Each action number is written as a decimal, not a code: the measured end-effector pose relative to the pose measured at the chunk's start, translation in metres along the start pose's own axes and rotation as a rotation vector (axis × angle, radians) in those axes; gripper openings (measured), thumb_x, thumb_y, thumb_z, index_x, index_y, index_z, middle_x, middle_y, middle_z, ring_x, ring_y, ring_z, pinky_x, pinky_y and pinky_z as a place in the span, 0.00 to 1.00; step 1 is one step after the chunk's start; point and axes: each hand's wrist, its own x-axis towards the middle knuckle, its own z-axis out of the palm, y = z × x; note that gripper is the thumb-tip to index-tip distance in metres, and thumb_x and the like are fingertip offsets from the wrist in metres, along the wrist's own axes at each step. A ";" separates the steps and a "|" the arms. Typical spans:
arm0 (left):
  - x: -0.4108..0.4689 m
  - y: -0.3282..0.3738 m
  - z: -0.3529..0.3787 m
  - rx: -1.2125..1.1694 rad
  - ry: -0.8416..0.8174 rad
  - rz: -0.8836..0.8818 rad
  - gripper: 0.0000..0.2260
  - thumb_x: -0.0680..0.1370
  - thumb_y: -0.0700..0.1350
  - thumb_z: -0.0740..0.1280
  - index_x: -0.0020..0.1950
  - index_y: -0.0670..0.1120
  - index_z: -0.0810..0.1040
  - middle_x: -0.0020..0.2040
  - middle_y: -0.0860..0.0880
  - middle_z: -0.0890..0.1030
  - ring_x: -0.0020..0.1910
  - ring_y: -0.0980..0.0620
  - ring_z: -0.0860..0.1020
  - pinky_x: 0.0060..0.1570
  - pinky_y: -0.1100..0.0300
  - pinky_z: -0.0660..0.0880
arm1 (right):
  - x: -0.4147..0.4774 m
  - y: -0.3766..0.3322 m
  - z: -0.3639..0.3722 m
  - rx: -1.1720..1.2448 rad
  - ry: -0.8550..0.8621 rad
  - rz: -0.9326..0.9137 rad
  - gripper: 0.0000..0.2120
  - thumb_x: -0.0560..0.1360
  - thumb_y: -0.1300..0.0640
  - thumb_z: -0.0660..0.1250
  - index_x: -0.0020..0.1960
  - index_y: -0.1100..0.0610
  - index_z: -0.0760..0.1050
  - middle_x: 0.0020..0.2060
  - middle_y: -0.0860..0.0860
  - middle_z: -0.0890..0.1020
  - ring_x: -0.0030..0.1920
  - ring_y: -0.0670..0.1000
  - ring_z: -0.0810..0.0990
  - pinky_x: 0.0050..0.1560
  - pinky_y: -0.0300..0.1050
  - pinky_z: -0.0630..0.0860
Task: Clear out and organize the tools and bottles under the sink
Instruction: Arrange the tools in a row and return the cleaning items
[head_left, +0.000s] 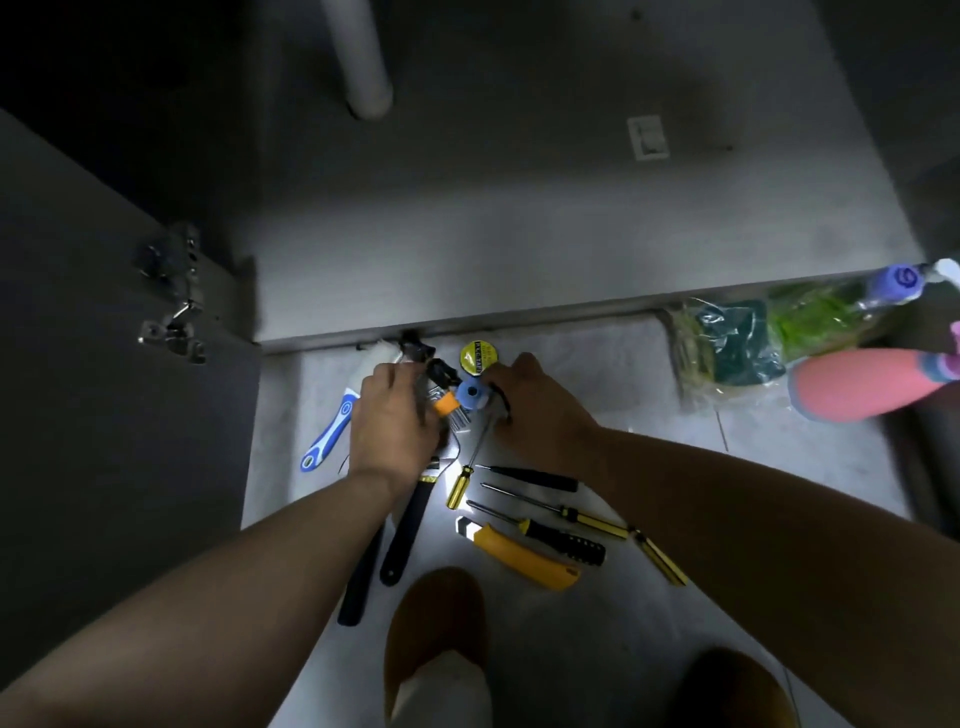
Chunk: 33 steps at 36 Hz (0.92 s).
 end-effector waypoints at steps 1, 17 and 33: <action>0.000 -0.003 0.000 0.006 0.002 -0.004 0.19 0.75 0.38 0.69 0.67 0.44 0.75 0.62 0.42 0.74 0.61 0.40 0.71 0.61 0.44 0.72 | 0.008 -0.004 0.003 -0.004 0.010 -0.016 0.23 0.75 0.61 0.67 0.69 0.54 0.70 0.60 0.57 0.67 0.45 0.55 0.73 0.45 0.43 0.69; 0.012 -0.019 0.000 0.080 0.083 0.048 0.14 0.78 0.42 0.66 0.64 0.50 0.79 0.59 0.46 0.75 0.59 0.42 0.71 0.56 0.50 0.69 | 0.021 -0.011 0.014 -0.072 0.182 0.045 0.14 0.78 0.52 0.65 0.62 0.53 0.76 0.57 0.54 0.72 0.54 0.56 0.76 0.51 0.52 0.79; 0.056 -0.015 0.009 0.466 -0.132 0.296 0.27 0.73 0.41 0.70 0.72 0.56 0.73 0.72 0.52 0.71 0.65 0.48 0.76 0.59 0.53 0.69 | 0.042 0.017 -0.006 -0.464 0.017 0.012 0.28 0.73 0.64 0.69 0.71 0.54 0.65 0.68 0.59 0.68 0.53 0.62 0.80 0.49 0.55 0.81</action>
